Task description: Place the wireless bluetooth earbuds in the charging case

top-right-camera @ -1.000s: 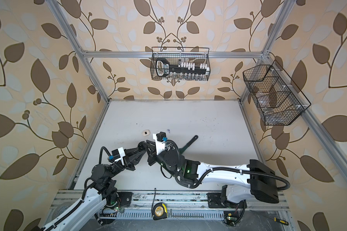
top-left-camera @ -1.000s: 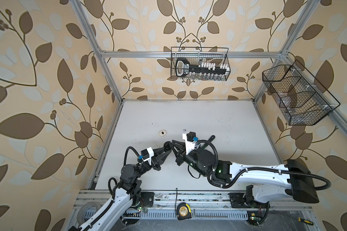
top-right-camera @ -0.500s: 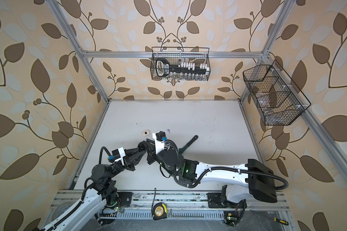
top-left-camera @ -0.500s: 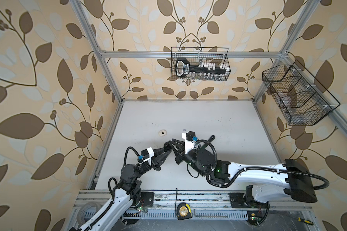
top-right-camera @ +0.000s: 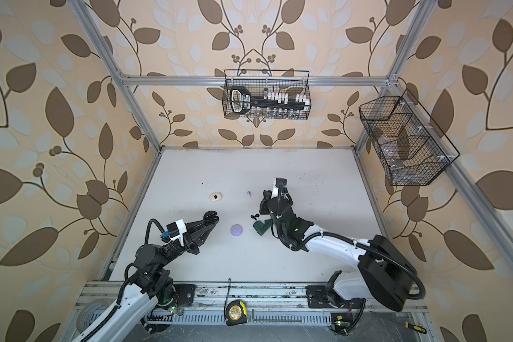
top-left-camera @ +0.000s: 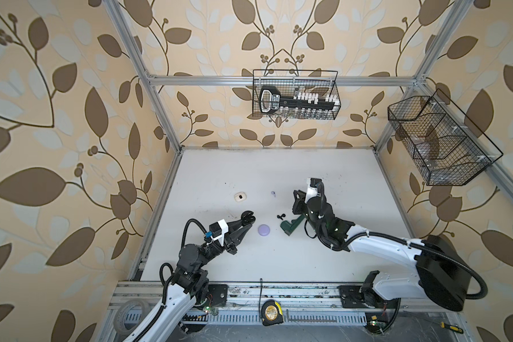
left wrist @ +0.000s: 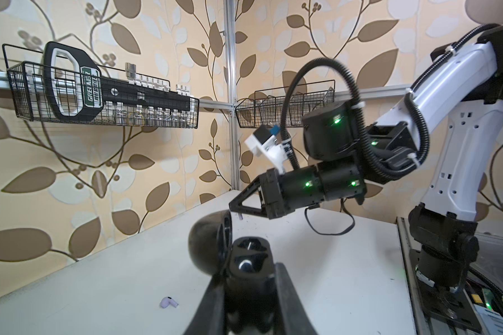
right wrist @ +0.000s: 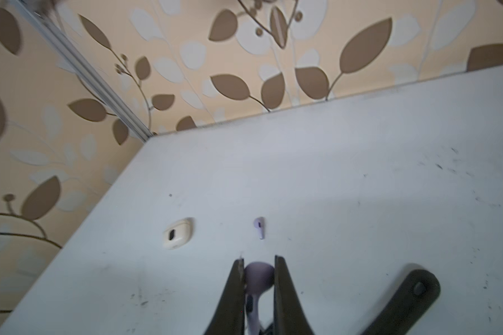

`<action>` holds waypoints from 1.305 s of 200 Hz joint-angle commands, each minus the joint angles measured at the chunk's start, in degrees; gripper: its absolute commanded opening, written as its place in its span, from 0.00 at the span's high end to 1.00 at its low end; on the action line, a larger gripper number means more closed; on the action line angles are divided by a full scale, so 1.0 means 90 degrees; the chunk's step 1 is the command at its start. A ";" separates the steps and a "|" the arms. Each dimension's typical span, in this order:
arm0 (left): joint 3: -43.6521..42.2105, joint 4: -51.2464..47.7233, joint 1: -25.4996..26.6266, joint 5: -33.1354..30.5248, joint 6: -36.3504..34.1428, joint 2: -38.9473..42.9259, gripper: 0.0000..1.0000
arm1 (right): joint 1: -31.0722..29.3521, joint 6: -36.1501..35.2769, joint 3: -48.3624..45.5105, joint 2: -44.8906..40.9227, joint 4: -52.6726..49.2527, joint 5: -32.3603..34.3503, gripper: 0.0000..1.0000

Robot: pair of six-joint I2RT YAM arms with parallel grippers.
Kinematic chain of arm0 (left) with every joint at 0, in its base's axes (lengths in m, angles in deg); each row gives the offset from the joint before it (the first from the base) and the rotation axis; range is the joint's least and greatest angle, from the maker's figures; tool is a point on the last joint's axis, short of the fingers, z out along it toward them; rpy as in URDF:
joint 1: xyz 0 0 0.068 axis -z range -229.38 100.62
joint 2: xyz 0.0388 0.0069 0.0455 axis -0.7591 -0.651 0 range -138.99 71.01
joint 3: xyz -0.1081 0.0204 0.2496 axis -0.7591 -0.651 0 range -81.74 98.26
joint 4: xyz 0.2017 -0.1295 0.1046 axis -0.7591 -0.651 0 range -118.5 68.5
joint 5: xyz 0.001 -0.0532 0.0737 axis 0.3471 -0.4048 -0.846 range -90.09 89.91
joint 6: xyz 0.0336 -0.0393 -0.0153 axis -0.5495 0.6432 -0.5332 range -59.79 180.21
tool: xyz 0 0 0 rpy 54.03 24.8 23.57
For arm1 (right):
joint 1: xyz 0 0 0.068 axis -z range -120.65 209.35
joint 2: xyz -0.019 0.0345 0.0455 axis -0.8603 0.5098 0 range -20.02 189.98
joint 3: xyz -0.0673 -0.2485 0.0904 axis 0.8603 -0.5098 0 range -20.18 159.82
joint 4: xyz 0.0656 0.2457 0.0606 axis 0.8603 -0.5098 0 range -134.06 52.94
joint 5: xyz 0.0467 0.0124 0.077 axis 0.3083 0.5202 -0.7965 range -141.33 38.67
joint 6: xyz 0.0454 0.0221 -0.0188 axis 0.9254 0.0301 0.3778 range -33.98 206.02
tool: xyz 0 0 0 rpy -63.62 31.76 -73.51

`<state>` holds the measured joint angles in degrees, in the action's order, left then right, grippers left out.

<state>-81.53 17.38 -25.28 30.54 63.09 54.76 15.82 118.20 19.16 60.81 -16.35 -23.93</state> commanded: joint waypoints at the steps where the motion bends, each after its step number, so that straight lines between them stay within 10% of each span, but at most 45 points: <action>1: 0.0120 0.0031 0.0086 -0.0115 -0.0167 0.0059 1.00 | 0.0349 0.0128 0.0538 0.0857 -0.0942 -0.0905 0.88; 47: 0.0122 -0.0010 0.0085 -0.0132 -0.0192 0.0066 1.00 | 0.0752 -0.0276 0.1905 0.2651 -0.1797 -0.2029 0.89; 180: 0.0253 -0.1289 0.0086 -0.0145 -0.0392 0.1082 1.00 | 0.0911 -0.0431 0.3231 0.3956 -0.2603 -0.1919 0.82; 261: 0.0338 -0.1643 0.0086 -0.0161 -0.0441 0.1319 1.00 | 0.0547 -0.0253 0.2559 0.2559 -0.3417 -0.1326 0.50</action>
<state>-81.40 2.06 -25.28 29.42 60.29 66.85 23.45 114.68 45.34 90.74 -42.16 -39.47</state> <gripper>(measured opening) 0.231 0.489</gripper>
